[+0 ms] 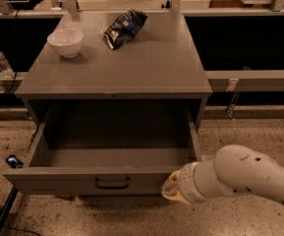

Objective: Close top drawer

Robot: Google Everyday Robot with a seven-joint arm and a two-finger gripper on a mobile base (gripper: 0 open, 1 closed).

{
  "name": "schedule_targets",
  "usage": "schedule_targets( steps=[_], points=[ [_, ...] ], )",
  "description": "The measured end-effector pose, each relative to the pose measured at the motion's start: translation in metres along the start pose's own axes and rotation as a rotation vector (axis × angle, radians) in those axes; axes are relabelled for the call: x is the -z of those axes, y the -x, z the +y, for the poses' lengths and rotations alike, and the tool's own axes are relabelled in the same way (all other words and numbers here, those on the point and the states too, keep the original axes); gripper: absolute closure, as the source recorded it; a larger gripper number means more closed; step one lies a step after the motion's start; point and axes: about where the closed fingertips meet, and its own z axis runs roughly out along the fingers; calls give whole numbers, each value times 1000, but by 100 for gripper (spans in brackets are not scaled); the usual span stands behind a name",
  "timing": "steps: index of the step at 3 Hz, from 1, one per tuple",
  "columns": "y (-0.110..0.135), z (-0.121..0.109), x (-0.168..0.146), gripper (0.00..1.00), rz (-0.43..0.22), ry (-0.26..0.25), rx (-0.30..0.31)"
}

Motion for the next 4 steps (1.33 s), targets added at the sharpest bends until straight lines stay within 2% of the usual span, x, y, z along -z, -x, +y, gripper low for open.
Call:
schedule_targets(
  steps=[2, 4],
  points=[
    [-2, -67, -49, 100, 36, -178, 96],
    [-12, -130, -82, 100, 47, -231, 168]
  ],
)
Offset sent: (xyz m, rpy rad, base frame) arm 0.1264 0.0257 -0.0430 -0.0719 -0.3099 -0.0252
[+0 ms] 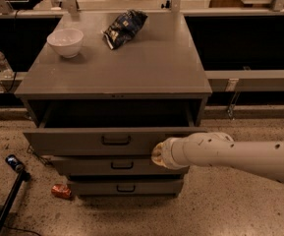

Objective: Close top drawer

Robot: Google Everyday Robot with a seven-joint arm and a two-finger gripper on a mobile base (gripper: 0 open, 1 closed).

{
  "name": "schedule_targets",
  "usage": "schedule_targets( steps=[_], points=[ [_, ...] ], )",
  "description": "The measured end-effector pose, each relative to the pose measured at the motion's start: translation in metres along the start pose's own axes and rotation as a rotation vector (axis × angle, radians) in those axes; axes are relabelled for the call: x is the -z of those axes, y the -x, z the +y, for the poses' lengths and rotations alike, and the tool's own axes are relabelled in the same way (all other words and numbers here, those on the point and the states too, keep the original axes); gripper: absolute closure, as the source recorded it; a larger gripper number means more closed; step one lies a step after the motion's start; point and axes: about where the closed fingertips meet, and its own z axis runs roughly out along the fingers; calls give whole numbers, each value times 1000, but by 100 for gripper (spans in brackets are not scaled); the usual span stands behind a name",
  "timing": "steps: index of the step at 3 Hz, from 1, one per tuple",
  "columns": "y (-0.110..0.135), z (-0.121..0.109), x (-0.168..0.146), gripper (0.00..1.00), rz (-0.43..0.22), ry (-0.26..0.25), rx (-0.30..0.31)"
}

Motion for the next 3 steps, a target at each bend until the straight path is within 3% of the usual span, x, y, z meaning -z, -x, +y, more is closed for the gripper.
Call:
schedule_targets(
  steps=[2, 3],
  points=[
    [-21, -46, -4, 100, 37, -30, 51],
    [-27, -56, 1, 100, 37, -20, 41]
  ],
)
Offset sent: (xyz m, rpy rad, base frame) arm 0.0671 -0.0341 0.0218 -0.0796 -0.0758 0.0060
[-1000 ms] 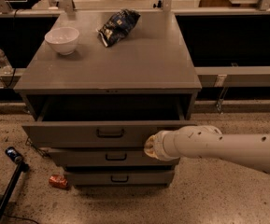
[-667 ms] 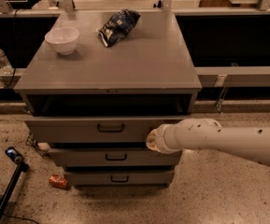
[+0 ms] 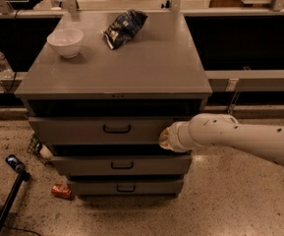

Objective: Close top drawer

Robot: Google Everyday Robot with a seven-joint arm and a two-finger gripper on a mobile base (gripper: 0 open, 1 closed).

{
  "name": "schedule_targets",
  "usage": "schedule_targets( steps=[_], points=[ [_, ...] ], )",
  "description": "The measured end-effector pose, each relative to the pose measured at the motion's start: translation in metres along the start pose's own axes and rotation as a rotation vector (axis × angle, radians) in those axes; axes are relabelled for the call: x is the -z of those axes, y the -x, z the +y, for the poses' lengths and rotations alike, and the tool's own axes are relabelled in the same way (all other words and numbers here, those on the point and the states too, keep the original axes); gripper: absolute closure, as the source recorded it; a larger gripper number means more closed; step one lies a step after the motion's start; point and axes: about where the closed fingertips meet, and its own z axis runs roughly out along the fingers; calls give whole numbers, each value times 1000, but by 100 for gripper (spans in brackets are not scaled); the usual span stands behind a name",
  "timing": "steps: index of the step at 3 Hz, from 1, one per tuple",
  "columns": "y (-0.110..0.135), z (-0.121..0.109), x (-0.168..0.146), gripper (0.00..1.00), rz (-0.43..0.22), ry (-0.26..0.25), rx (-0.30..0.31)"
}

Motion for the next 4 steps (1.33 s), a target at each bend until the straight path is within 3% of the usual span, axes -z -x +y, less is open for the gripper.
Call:
schedule_targets(
  steps=[1, 2, 3, 4],
  points=[
    [9, 4, 14, 100, -76, 60, -67],
    [25, 29, 51, 100, -169, 172, -203],
    [49, 64, 109, 100, -288, 288, -356],
    [72, 65, 136, 100, -467, 220, -439]
  ],
)
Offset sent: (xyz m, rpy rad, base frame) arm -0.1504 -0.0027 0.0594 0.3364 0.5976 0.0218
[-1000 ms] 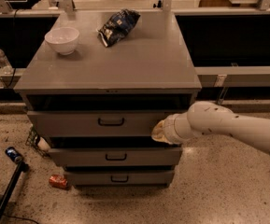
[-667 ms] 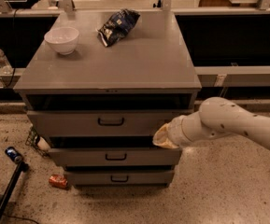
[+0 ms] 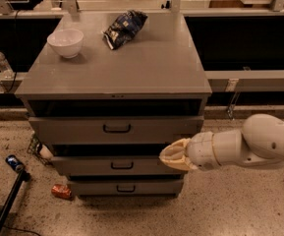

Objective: Close top drawer

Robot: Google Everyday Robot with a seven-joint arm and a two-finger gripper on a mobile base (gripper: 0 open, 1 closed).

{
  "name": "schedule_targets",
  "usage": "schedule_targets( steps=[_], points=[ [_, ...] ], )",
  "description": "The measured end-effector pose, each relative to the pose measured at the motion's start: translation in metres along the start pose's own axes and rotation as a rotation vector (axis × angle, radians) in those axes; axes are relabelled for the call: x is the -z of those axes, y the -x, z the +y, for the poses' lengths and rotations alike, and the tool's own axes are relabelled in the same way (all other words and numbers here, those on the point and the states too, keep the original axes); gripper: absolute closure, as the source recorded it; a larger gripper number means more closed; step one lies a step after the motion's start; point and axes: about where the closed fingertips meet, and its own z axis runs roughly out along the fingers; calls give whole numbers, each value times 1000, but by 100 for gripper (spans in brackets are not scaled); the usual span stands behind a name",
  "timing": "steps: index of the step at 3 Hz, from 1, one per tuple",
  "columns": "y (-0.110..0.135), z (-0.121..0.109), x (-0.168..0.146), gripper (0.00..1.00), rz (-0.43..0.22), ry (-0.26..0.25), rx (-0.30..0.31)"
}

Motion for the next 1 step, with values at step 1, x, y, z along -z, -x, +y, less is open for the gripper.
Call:
schedule_targets(
  steps=[1],
  points=[
    [7, 2, 23, 81, -61, -56, -19]
  ],
)
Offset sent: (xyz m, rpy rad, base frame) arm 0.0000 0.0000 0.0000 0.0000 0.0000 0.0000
